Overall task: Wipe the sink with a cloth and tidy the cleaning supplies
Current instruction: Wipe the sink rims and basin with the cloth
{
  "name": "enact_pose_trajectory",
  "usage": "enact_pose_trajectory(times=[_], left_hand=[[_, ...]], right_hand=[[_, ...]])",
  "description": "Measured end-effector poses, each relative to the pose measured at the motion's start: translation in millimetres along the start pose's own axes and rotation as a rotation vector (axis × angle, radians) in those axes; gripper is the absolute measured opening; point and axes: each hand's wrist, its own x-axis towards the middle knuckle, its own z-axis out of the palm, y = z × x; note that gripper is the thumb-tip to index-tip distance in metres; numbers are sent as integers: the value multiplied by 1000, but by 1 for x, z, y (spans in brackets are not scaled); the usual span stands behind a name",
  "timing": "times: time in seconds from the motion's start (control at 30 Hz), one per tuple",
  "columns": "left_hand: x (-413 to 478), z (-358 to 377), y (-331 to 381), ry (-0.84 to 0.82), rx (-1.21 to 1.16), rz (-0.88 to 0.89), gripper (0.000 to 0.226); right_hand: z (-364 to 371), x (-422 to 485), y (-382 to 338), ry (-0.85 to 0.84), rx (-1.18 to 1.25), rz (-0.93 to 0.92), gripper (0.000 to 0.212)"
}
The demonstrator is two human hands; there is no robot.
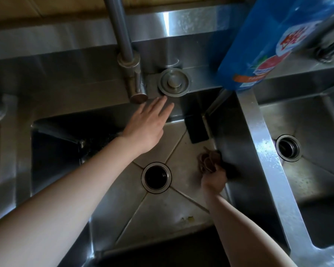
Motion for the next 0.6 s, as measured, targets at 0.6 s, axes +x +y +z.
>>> enact_pose_trajectory(times=[0.6], left_hand=[[1,-5,-2,-101,-1,-37,75]], right_hand=[[-31,-23,46,-161,-286,-132,54]])
